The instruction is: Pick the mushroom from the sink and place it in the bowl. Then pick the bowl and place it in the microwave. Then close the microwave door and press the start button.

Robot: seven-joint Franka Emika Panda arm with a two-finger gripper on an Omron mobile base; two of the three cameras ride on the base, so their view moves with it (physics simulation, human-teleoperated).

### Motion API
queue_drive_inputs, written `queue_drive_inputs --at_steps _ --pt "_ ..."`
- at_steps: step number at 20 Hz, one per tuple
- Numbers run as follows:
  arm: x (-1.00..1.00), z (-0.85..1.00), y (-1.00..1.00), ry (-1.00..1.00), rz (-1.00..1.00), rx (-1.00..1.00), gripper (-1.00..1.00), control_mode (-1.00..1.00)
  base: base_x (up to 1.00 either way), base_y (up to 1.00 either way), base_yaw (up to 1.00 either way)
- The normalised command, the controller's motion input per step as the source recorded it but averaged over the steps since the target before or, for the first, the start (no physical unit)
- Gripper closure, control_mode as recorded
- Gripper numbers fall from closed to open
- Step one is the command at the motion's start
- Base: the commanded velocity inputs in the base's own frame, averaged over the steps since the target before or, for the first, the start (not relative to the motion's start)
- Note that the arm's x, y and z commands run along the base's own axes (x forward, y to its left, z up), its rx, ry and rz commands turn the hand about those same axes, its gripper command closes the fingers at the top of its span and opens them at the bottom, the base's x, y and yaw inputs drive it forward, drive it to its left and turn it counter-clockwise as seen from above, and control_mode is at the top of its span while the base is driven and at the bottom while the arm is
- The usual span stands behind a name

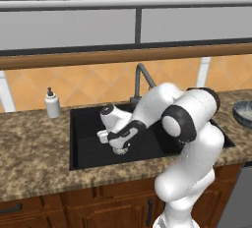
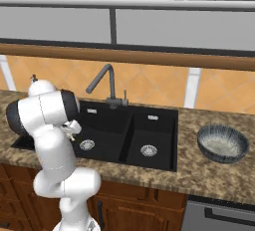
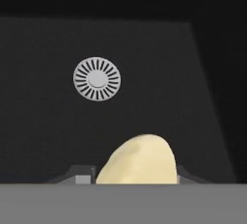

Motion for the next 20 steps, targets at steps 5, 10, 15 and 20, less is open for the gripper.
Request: queue_drive_inputs --at_steps 5,10,15,20 --pt "-0.65 1.0 -0.18 0.01 0.0 0.0 1.0 -1.0 0.0 0.0 0.0" --pt "-0.61 0.83 -0.3 0.07 0.0 0.01 1.0 -1.0 0.0 0.0 0.0" --pt "-0.62 0.54 -0.49 0.01 0.01 0.0 1.0 -1.0 0.0 0.0 0.0" --pt "-0.16 0.22 -0.94 -0.01 0.0 0.0 1.0 -1.0 0.0 0.0 0.0"
